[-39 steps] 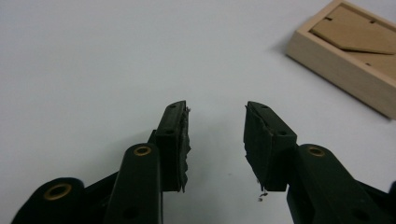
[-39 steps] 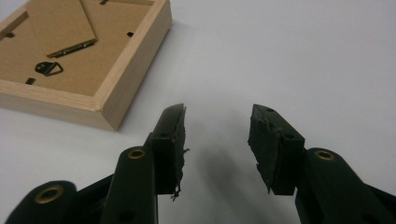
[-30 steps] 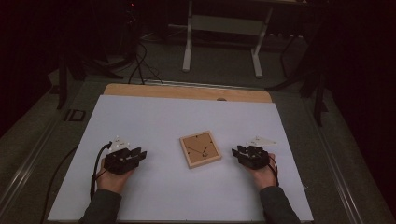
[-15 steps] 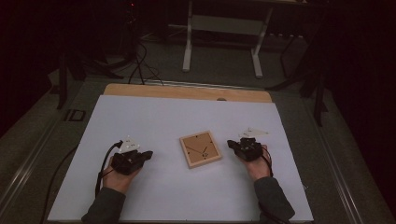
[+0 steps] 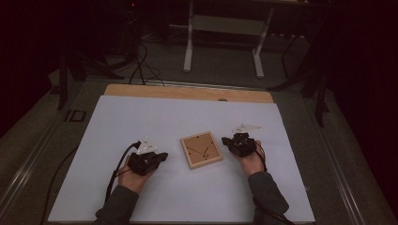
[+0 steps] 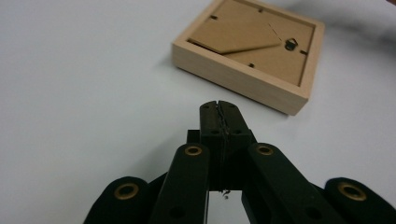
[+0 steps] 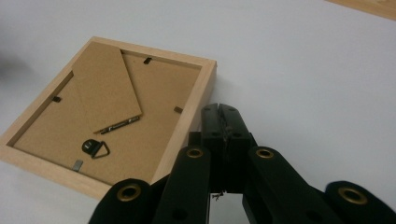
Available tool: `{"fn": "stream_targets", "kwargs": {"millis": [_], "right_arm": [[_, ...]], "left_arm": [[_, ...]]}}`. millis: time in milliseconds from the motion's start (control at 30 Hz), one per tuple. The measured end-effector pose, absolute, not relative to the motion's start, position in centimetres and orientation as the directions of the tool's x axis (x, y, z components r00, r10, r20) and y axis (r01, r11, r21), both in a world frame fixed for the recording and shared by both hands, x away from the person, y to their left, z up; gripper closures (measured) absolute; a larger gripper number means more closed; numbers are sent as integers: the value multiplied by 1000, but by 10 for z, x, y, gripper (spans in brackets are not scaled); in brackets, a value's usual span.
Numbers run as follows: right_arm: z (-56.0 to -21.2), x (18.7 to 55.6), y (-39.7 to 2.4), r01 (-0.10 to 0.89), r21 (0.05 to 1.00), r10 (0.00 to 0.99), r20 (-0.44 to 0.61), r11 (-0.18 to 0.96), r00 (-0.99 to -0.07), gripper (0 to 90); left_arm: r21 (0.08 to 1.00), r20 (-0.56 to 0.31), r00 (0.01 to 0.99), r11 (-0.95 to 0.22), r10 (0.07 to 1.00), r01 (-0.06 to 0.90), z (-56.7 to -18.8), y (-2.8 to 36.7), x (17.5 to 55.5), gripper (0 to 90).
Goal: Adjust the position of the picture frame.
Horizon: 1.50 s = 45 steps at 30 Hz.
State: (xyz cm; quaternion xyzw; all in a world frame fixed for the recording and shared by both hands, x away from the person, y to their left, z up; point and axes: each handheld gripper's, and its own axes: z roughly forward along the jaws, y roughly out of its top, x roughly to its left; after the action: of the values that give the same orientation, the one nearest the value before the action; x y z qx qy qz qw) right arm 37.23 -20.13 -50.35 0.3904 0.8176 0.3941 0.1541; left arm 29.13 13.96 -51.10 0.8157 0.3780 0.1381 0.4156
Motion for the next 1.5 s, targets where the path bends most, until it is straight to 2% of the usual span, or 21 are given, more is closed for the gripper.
{"fn": "stream_targets", "kwargs": {"millis": [767,1500], "right_arm": [[-515,385,-186,570,728,763,101,381,-639,897],[-517,390,-182,602,696,763,119,392,-635,898]], "left_arm": [[753,-40,764,-483,644,447,-526,81,298,900],[740,-50,786,-506,616,443,-529,74,292,900]]}}
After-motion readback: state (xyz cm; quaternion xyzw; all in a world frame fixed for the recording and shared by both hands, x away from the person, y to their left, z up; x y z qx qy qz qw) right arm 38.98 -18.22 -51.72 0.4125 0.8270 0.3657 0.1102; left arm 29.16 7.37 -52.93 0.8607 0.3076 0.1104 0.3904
